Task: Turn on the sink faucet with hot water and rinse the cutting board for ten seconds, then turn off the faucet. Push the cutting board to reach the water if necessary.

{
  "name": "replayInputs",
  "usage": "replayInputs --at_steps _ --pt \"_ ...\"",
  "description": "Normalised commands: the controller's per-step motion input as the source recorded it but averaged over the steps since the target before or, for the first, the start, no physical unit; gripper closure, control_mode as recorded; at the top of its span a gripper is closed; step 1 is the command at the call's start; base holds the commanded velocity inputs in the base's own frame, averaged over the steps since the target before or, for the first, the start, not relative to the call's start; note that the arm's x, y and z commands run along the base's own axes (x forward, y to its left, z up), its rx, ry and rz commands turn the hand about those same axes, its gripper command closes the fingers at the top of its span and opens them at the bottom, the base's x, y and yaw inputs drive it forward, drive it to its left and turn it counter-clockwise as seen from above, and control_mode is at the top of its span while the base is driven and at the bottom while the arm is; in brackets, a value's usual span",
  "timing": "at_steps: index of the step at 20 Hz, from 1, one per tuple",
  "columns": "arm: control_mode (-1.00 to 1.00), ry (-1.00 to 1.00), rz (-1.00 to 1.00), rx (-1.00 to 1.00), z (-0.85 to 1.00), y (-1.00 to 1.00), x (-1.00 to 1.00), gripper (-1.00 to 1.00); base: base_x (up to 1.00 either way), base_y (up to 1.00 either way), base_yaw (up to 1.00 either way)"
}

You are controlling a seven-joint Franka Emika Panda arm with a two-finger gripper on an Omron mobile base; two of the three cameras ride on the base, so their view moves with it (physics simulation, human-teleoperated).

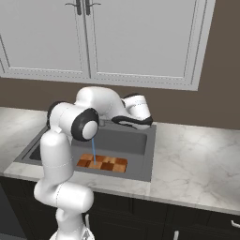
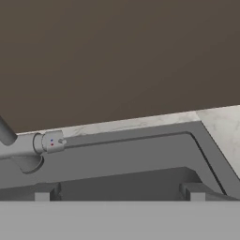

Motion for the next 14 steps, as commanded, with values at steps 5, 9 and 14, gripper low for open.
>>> replayInputs --at_steps 5,9,14 --pt "-1.0 0.0 0.0 0.0 0.0 0.0 0.0 -1.0 0.0 0.0 0.0" --pt "-1.0 0.0 0.0 0.0 0.0 0.0 0.0 -1.0 0.0 0.0 0.0" --pt "-1.0 0.0 0.0 0.0 0.0 0.0 0.0 -1.0 0.0 0.0 0.0"
